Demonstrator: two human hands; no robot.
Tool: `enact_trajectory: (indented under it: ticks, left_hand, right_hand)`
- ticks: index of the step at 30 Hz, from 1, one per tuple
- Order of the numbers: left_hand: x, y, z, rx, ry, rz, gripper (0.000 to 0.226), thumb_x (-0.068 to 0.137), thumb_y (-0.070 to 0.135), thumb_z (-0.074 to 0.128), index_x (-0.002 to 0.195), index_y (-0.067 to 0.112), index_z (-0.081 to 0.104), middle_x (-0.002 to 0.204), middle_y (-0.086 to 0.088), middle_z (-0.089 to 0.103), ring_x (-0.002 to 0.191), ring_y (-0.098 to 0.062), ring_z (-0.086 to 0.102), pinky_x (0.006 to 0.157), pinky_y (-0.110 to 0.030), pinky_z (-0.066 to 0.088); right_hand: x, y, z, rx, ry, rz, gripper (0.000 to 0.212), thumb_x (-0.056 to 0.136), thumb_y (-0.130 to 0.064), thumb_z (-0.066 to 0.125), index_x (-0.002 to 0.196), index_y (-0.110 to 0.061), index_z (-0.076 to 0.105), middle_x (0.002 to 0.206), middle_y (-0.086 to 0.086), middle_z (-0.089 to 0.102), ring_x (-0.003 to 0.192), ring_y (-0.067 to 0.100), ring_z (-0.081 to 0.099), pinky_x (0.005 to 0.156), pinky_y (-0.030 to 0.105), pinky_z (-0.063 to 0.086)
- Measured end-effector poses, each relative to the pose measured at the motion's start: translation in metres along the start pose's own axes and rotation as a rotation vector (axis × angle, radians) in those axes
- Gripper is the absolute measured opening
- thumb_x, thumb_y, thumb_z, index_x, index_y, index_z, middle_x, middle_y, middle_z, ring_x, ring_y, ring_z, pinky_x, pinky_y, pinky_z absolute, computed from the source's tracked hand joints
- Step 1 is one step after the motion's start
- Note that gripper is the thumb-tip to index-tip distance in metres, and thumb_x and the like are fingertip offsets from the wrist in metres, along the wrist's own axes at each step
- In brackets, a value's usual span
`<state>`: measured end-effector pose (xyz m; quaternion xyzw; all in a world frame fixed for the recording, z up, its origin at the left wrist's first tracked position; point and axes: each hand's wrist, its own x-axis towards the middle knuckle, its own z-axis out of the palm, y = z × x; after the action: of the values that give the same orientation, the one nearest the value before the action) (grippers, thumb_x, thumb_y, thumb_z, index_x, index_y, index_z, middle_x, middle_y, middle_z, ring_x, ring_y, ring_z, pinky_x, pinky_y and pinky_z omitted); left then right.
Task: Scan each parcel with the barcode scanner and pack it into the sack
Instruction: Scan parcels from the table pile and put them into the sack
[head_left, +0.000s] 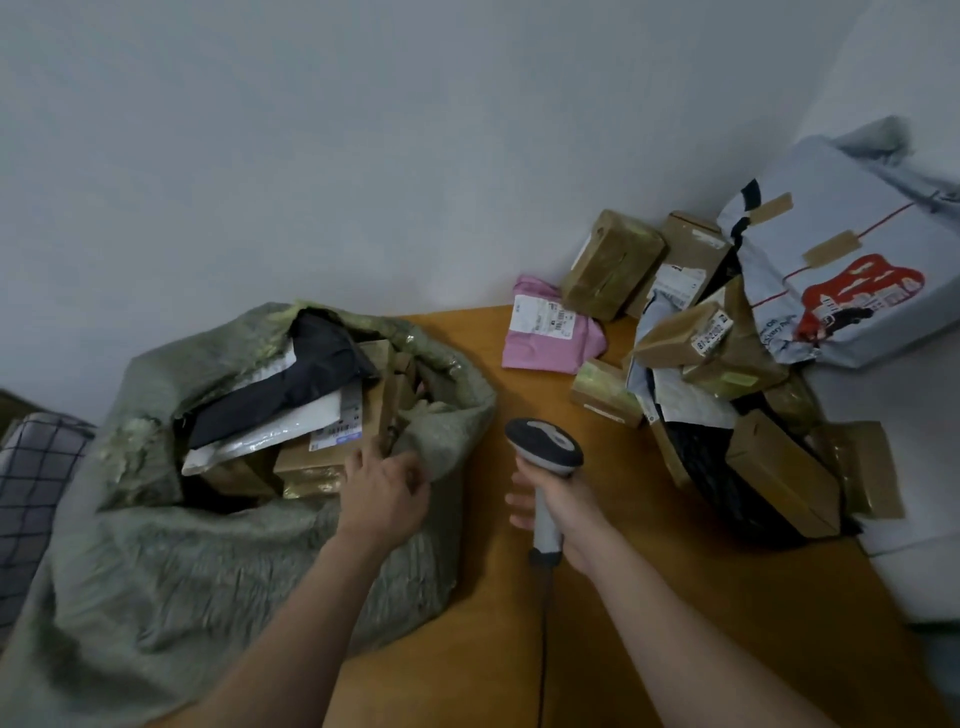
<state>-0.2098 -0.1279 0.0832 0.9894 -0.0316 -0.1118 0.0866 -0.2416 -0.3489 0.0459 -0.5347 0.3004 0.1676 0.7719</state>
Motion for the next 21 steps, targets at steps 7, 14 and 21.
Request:
enact_trajectory:
  ticks: [7, 14, 21]
  left_hand:
    - [-0.031, -0.031, -0.048, -0.551, -0.534, 0.243, 0.006, 0.094, 0.027, 0.073, 0.089, 0.028, 0.068, 0.088, -0.001, 0.065, 0.082, -0.017, 0.062, 0.078, -0.035, 0.052]
    - [-0.027, -0.084, -0.085, -0.79, -0.157, 0.25, 0.011, 0.083, 0.02, 0.086, 0.078, 0.022, 0.077, 0.081, 0.003, 0.074, 0.076, -0.017, 0.068, 0.073, -0.031, 0.054]
    - [0.0, -0.128, -0.138, -0.864, -0.052, 0.411, 0.033, 0.076, -0.008, 0.078, 0.077, 0.02, 0.062, 0.073, 0.007, 0.063, 0.069, -0.012, 0.059, 0.066, -0.029, 0.047]
  right_hand:
    - [0.032, -0.03, 0.06, -0.125, -0.061, -0.074, 0.056, 0.087, -0.038, 0.079, 0.138, -0.024, 0.061, 0.131, -0.004, 0.061, 0.119, 0.02, 0.054, 0.098, 0.041, 0.045]
    - [0.031, -0.028, 0.122, -0.141, -0.111, -0.124, 0.056, 0.089, -0.03, 0.079, 0.139, -0.02, 0.057, 0.128, 0.004, 0.065, 0.114, 0.024, 0.061, 0.092, 0.04, 0.05]
    - [0.026, -0.06, 0.179, -0.144, -0.202, -0.317, 0.022, 0.091, -0.018, 0.073, 0.113, -0.012, 0.072, 0.108, 0.001, 0.075, 0.101, 0.016, 0.07, 0.077, 0.028, 0.053]
